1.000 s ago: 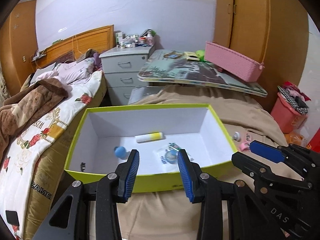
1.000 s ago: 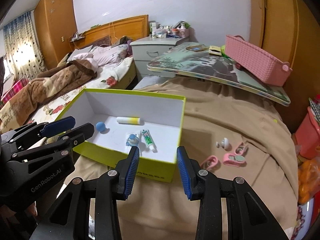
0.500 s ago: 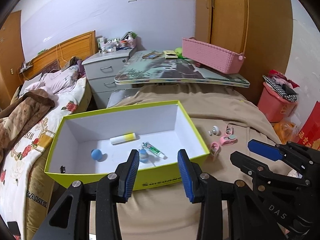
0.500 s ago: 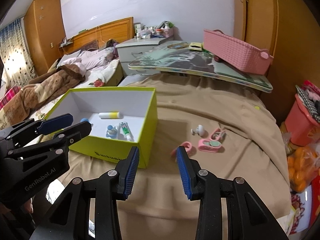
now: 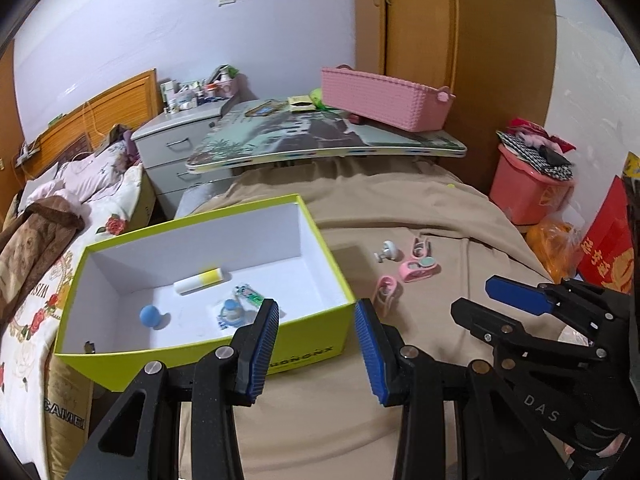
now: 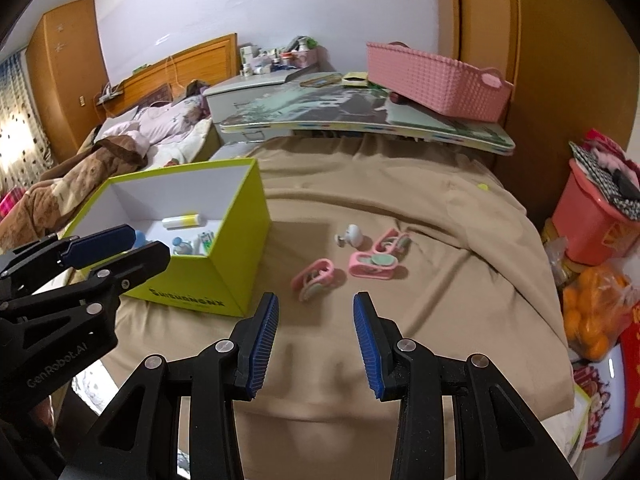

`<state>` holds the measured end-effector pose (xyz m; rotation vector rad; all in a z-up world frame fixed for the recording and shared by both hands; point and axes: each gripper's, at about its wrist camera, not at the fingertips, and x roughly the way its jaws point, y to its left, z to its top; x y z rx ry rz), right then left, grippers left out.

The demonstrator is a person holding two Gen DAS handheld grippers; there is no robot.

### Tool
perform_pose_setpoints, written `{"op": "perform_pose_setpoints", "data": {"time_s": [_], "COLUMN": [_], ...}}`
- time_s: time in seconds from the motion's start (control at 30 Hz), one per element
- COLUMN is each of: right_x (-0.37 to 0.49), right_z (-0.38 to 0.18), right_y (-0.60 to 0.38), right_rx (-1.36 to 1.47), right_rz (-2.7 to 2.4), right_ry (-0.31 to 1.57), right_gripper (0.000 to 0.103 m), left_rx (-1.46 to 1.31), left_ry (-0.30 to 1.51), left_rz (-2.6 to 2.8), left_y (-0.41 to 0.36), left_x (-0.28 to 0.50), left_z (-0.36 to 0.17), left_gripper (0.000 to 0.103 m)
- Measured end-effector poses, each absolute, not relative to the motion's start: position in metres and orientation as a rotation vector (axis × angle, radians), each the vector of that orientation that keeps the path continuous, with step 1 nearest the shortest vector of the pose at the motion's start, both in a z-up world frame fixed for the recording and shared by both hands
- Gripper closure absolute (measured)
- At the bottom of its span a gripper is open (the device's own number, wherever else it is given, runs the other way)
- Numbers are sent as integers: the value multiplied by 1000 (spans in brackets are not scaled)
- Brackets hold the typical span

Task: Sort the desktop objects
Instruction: 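Move both open tools away from the box toward the pink clips, then lower the right tool around the pink clip with green pad and close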

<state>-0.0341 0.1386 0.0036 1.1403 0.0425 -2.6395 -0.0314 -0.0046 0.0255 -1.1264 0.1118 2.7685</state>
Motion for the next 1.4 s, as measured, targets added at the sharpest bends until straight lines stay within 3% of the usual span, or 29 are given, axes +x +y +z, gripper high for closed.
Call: {"op": "perform_pose_setpoints", "data": {"time_s": [1.4], "right_x": [-99], "right_z": [-59], "right_y": [203], "right_rx": [1179], "right_rz": [-2556], "right_ry": [-15], "right_gripper": [63], "left_rx": [-1143], "left_ry": [153], "left_rz": [2536], "left_y": [48], "left_x": [-34], "left_z": [-11], "left_gripper": [62]}}
